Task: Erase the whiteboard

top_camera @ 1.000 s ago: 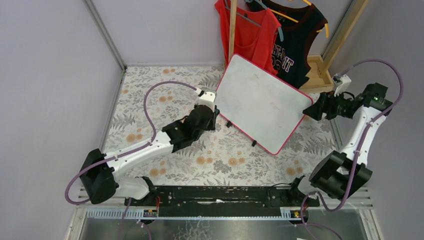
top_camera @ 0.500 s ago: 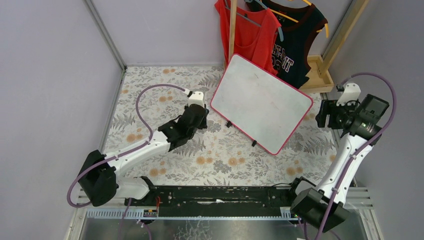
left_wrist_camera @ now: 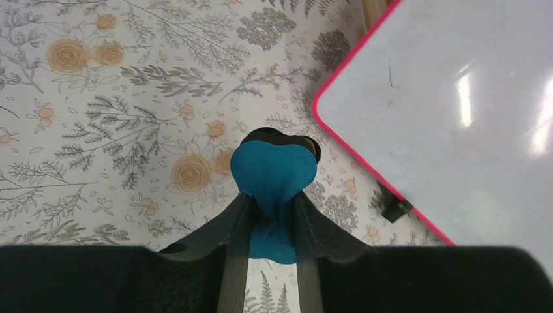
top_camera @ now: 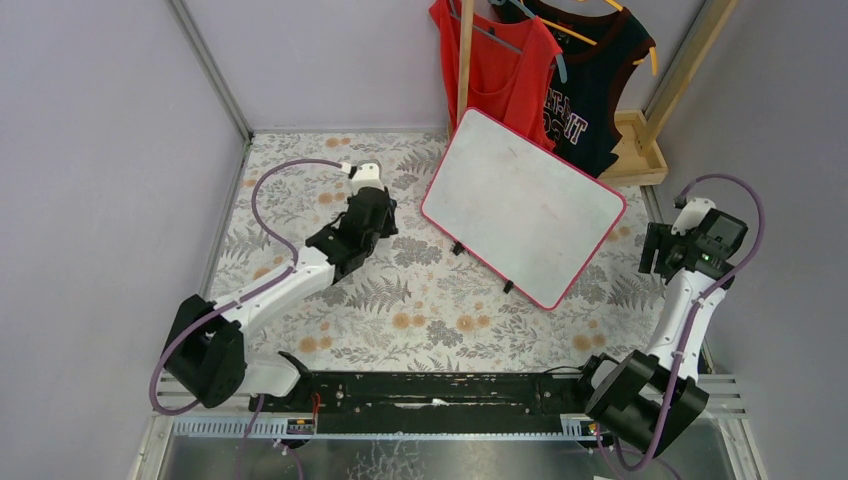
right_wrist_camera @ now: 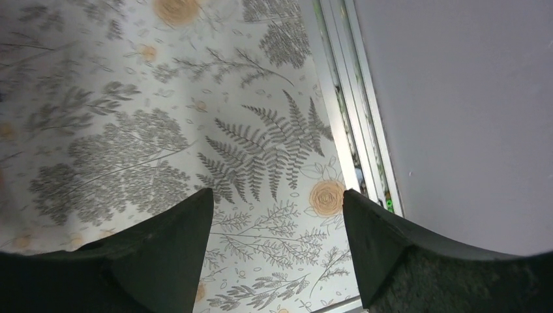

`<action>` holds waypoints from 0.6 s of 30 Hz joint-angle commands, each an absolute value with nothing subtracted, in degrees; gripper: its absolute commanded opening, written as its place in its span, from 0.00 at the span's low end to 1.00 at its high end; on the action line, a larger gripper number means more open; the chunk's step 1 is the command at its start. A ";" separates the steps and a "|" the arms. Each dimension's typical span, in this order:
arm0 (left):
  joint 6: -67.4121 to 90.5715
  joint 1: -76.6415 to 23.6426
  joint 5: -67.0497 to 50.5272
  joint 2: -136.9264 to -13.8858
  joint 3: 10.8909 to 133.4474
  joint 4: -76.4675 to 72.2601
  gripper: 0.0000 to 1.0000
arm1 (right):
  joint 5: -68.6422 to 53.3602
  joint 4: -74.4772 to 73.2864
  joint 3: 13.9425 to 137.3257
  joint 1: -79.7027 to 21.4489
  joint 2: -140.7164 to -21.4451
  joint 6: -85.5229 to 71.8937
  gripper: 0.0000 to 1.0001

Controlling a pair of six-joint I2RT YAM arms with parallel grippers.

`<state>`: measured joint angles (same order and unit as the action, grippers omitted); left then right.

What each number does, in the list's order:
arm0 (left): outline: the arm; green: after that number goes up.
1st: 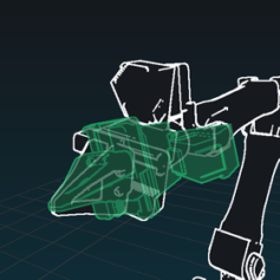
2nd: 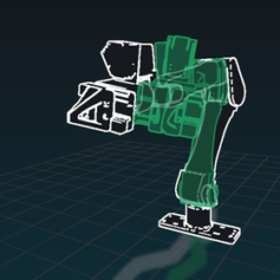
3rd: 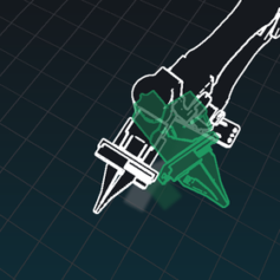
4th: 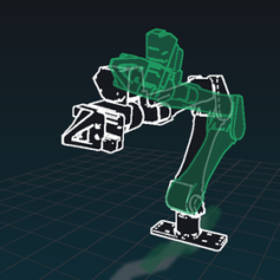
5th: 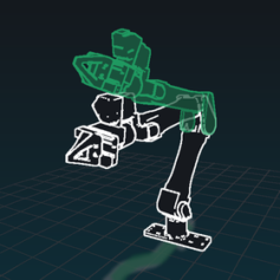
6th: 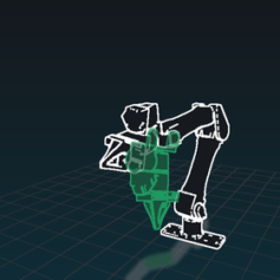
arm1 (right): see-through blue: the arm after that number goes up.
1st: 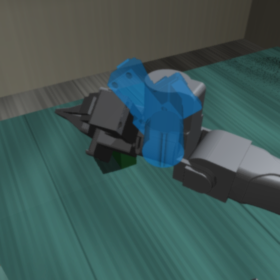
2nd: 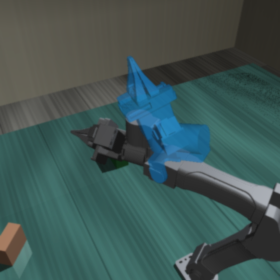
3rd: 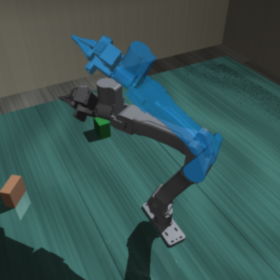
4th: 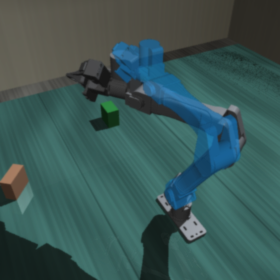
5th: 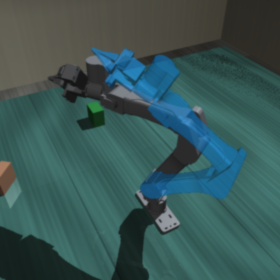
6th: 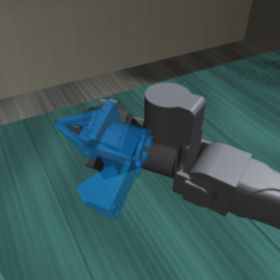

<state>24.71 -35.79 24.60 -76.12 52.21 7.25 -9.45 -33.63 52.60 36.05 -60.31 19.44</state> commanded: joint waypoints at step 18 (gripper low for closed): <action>20.14 -14.06 15.30 -91.92 65.16 5.39 0.26 | -9.15 -13.49 38.90 36.28 -62.16 13.97 0.80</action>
<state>24.27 -16.16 15.57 -88.07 59.20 3.31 -5.87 -16.36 38.54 36.16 -62.11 14.96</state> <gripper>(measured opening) 0.263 0.798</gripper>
